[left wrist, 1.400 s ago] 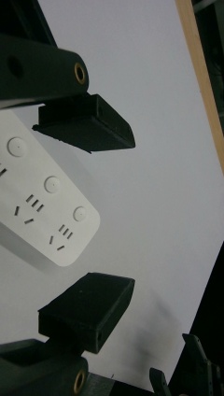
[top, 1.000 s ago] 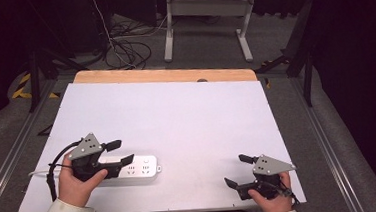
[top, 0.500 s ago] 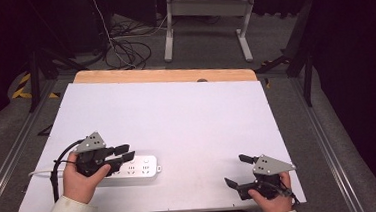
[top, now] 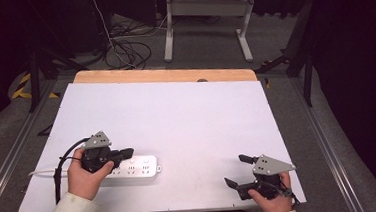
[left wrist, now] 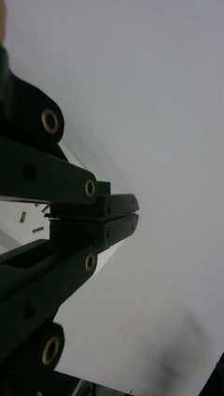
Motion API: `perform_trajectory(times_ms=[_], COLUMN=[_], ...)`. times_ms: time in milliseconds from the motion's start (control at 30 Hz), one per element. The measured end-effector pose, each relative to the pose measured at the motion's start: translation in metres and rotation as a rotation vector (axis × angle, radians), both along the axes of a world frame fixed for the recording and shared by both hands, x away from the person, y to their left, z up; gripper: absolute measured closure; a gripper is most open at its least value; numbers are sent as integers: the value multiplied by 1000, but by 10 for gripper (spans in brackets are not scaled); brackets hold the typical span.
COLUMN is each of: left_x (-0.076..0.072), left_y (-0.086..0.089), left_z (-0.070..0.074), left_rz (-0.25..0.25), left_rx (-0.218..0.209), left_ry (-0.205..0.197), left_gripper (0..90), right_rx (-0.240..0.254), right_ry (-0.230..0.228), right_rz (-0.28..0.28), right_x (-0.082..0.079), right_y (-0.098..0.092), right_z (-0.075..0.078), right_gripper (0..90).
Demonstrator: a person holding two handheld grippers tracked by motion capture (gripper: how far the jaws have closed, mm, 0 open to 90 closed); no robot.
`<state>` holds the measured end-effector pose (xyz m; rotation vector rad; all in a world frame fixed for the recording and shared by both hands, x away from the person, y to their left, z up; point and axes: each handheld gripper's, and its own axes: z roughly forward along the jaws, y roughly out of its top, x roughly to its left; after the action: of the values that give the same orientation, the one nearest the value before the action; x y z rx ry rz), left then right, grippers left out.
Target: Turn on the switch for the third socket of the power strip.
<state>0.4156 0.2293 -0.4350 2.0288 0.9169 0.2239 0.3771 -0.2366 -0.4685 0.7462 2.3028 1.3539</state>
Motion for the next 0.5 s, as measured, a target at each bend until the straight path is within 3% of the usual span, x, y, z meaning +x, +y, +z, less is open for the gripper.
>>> perform_trajectory(times_ms=[500], left_x=[6], left_y=[-6], left_z=[-10], left_rz=[-1], left_rx=[77], left_ry=[39], left_gripper=[900], right_rx=[3], right_ry=[-4], right_rz=[4], right_x=[0], right_y=[0], right_z=[0], right_gripper=[115])
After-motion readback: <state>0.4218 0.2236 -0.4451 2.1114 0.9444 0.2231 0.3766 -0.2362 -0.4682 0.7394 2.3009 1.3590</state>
